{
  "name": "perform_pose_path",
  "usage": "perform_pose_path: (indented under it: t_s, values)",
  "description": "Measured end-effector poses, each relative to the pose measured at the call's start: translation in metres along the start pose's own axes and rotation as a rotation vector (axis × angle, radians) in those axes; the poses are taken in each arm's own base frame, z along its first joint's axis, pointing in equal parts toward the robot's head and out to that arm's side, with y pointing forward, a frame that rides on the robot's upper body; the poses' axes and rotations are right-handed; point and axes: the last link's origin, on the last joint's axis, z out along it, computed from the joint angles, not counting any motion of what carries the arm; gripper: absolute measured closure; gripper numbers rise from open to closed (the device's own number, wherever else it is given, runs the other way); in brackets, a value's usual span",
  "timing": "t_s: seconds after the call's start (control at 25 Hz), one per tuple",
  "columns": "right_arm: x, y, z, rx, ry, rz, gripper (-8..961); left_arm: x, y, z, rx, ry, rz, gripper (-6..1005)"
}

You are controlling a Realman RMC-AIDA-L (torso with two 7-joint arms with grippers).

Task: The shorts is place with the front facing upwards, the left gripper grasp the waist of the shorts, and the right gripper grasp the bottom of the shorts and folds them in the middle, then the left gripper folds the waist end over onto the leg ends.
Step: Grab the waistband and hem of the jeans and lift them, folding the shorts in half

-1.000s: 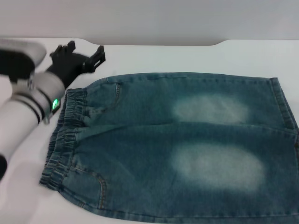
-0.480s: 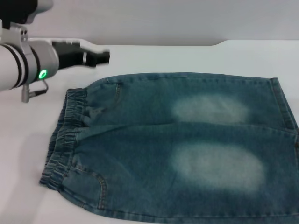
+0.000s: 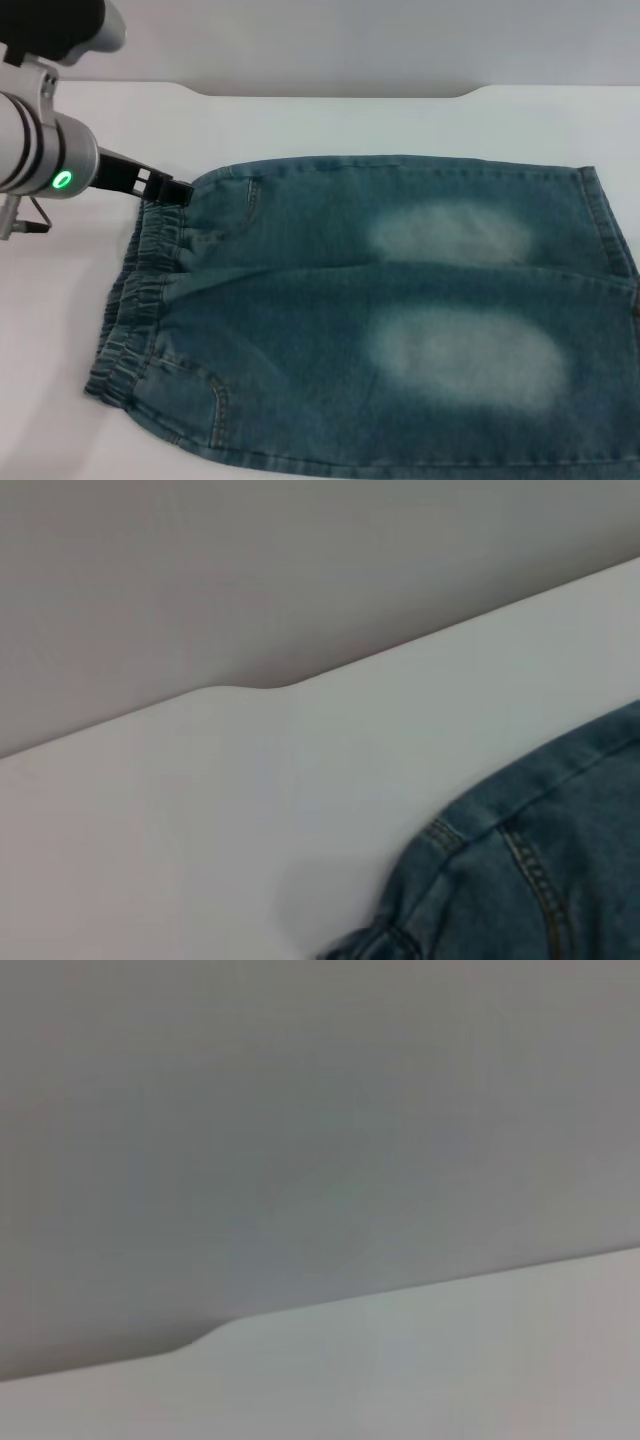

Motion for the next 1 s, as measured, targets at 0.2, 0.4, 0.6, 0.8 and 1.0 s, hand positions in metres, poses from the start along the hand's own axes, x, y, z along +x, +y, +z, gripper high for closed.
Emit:
perform_pose_path:
  t_s: [0.2,0.4,0.6,0.8,1.0]
  values:
    - [-0.005,0.005,-0.016,0.001,0.063,-0.018,178,0.0,0.001,-0.015,0.01,-0.067,0.017,190]
    - [-0.001,0.005,-0.026,0.001,0.147,-0.018,178,-0.002,0.001,-0.023,0.009,-0.153,0.026,194]
    - [0.003,0.006,-0.039,0.054,0.227,-0.037,179,-0.007,0.006,-0.027,-0.005,-0.244,0.038,198]
    - [0.001,0.007,-0.053,0.085,0.227,-0.047,179,-0.01,0.013,-0.028,-0.017,-0.33,0.037,202]
    - [0.002,0.006,-0.051,0.087,0.226,-0.051,178,-0.019,0.022,-0.026,-0.021,-0.443,0.044,206]
